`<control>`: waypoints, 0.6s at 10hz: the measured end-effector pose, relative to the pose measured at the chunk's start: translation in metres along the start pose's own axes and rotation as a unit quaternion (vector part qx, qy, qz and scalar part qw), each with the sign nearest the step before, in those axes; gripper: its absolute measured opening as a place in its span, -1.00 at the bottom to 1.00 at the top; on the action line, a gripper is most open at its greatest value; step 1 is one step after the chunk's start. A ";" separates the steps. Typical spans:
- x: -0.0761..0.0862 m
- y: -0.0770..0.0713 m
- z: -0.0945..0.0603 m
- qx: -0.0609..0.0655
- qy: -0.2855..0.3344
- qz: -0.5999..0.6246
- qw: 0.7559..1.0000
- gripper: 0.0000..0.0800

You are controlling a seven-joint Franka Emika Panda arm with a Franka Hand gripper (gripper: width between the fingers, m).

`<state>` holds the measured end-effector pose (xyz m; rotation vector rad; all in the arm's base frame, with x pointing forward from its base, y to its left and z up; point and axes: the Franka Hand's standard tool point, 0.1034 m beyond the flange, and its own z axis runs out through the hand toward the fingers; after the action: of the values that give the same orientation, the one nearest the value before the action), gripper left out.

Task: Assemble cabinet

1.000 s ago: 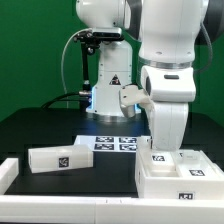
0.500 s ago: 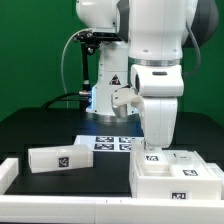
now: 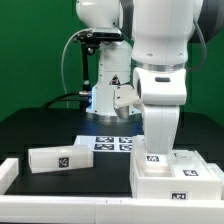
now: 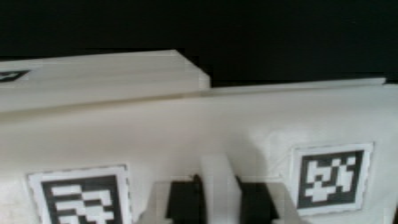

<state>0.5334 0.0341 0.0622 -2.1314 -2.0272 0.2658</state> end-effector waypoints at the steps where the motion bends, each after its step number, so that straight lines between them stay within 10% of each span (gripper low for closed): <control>1: 0.000 0.000 -0.003 0.005 -0.004 -0.003 1.000 -0.83; 5: -0.001 -0.001 -0.007 0.005 -0.008 -0.007 1.000 -0.83; 6: -0.007 -0.003 -0.007 -0.019 0.011 -0.020 1.000 -0.83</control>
Offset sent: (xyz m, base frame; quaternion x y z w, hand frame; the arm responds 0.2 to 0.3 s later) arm 0.0000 0.0000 0.0000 0.0000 0.0000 0.0000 1.0000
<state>0.5320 0.0267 0.0702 -2.1031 -2.0773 0.1976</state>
